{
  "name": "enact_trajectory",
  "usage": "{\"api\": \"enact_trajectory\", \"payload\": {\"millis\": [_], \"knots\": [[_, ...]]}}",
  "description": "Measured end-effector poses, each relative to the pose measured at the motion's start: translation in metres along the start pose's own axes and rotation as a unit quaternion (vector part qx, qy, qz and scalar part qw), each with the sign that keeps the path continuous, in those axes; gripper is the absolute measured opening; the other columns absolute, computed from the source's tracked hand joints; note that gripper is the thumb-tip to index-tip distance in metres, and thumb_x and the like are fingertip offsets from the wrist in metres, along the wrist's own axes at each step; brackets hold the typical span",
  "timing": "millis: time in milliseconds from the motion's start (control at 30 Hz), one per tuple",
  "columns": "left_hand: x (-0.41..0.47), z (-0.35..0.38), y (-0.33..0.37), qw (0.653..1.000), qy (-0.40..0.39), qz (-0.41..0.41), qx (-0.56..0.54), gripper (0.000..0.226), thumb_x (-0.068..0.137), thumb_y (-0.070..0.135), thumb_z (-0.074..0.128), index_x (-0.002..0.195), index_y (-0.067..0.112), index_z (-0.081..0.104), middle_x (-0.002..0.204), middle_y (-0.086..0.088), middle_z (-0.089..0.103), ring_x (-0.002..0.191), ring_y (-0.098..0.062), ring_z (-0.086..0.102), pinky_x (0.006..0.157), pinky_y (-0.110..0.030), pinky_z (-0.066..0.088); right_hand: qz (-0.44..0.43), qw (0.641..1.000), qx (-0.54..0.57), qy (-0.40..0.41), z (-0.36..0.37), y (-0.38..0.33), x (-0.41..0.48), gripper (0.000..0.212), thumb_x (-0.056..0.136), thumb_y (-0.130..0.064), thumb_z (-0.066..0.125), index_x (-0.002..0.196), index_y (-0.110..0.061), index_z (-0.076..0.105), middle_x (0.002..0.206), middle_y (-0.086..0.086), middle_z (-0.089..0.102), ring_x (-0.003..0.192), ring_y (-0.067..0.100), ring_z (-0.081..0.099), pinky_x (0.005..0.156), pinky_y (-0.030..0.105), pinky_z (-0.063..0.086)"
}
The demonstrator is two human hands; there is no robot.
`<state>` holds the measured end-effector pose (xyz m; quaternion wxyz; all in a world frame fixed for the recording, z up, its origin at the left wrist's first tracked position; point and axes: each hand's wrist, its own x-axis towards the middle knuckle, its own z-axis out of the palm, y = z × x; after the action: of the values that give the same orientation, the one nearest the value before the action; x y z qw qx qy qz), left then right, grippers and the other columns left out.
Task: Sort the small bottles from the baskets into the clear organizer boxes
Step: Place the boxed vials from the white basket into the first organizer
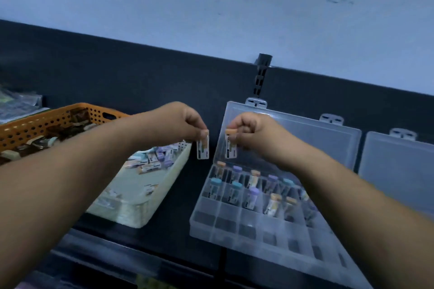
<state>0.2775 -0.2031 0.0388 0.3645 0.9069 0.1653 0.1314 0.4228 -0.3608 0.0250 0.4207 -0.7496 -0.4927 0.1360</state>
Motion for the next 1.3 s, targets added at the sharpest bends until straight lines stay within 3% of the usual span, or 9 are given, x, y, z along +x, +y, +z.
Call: {"api": "enact_trajectory", "payload": {"millis": [133, 267, 400, 600, 800, 1033, 1167, 1233, 1300], "knots": [[0.017, 0.043, 0.038, 0.998, -0.025, 0.039, -0.031, 0.006, 0.084, 0.02, 0.072, 0.083, 0.015, 0.075, 0.078, -0.004, 0.072, 0.067, -0.008, 0.061, 0.068, -0.027, 0.051, 0.039, 0.999, -0.013, 0.029, -0.047, 0.019, -0.045, 0.004, 0.089, -0.01, 0.067, 0.088, -0.007, 0.065, 0.074, 0.009, 0.057, 0.071, 0.02, 0.051, 0.071, 0.036, 0.046], [0.029, 0.09, 0.075, 0.996, -0.044, 0.065, -0.035, 0.009, 0.084, 0.02, 0.071, 0.085, 0.012, 0.074, 0.073, 0.002, 0.068, 0.059, -0.002, 0.054, 0.059, -0.015, 0.045, 0.093, 0.994, -0.028, 0.05, -0.087, 0.042, -0.089, 0.004, 0.089, -0.007, 0.065, 0.092, -0.005, 0.067, 0.075, 0.007, 0.057, 0.069, 0.015, 0.05, 0.062, 0.019, 0.045], [0.037, 0.134, 0.104, 0.995, -0.057, 0.085, -0.02, 0.008, 0.085, 0.018, 0.07, 0.083, 0.011, 0.074, 0.074, 0.001, 0.069, 0.053, 0.004, 0.052, 0.05, -0.009, 0.042, 0.136, 0.987, -0.027, 0.079, -0.113, 0.068, -0.123, 0.004, 0.089, -0.008, 0.065, 0.087, -0.009, 0.068, 0.068, 0.0, 0.06, 0.058, 0.005, 0.052, 0.053, 0.014, 0.043], [0.042, 0.181, 0.127, 0.992, -0.079, 0.095, -0.032, 0.002, 0.083, 0.012, 0.071, 0.082, 0.013, 0.071, 0.082, -0.005, 0.072, 0.078, -0.016, 0.067, 0.079, -0.032, 0.055, 0.156, 0.982, -0.07, 0.081, -0.13, 0.102, -0.149, 0.008, 0.088, -0.01, 0.068, 0.081, -0.014, 0.068, 0.073, 0.0, 0.064, 0.065, 0.008, 0.055, 0.06, 0.018, 0.044], [0.048, 0.216, 0.14, 0.991, -0.101, 0.092, -0.008, 0.012, 0.081, 0.011, 0.072, 0.074, 0.02, 0.07, 0.077, 0.001, 0.072, 0.077, -0.014, 0.067, 0.081, -0.035, 0.057, 0.165, 0.98, -0.077, 0.074, -0.143, 0.126, -0.165, 0.009, 0.086, -0.013, 0.07, 0.079, -0.016, 0.068, 0.072, 0.0, 0.063, 0.063, 0.01, 0.054, 0.063, 0.024, 0.045], [0.057, 0.241, 0.139, 0.989, -0.129, 0.066, 0.012, 0.006, 0.083, 0.013, 0.072, 0.087, 0.018, 0.072, 0.084, 0.003, 0.072, 0.081, -0.011, 0.068, 0.08, -0.03, 0.056, 0.162, 0.981, -0.096, 0.049, -0.14, 0.146, -0.167, 0.005, 0.088, -0.017, 0.069, 0.083, -0.015, 0.068, 0.071, -0.006, 0.061, 0.062, 0.003, 0.053, 0.06, 0.015, 0.042], [0.059, 0.248, 0.133, 0.989, -0.134, 0.063, 0.029, 0.005, 0.083, 0.017, 0.072, 0.085, 0.02, 0.072, 0.083, 0.005, 0.072, 0.081, -0.011, 0.068, 0.081, -0.034, 0.057, 0.164, 0.976, -0.134, 0.04, -0.135, 0.158, -0.164, 0.01, 0.086, -0.023, 0.07, 0.085, -0.013, 0.068, 0.068, -0.011, 0.058, 0.063, -0.001, 0.053, 0.065, 0.022, 0.044], [0.06, 0.252, 0.13, 0.988, -0.138, 0.067, 0.036, 0.006, 0.082, 0.016, 0.072, 0.086, 0.021, 0.073, 0.084, 0.007, 0.072, 0.082, -0.008, 0.067, 0.084, -0.033, 0.056, 0.169, 0.977, -0.127, 0.028, -0.134, 0.164, -0.163, 0.01, 0.087, -0.023, 0.07, 0.083, -0.014, 0.068, 0.075, -0.013, 0.064, 0.077, -0.014, 0.057, 0.075, 0.022, 0.048], [0.061, 0.255, 0.128, 0.987, -0.143, 0.064, 0.035, 0.007, 0.082, 0.016, 0.072, 0.084, 0.023, 0.072, 0.084, 0.008, 0.071, 0.082, -0.007, 0.067, 0.084, -0.032, 0.056, 0.174, 0.978, -0.117, 0.02, -0.133, 0.169, -0.163, 0.011, 0.086, -0.022, 0.071, 0.076, -0.019, 0.066, 0.087, -0.01, 0.07, 0.106, -0.011, 0.057, 0.09, 0.032, 0.051]]}}
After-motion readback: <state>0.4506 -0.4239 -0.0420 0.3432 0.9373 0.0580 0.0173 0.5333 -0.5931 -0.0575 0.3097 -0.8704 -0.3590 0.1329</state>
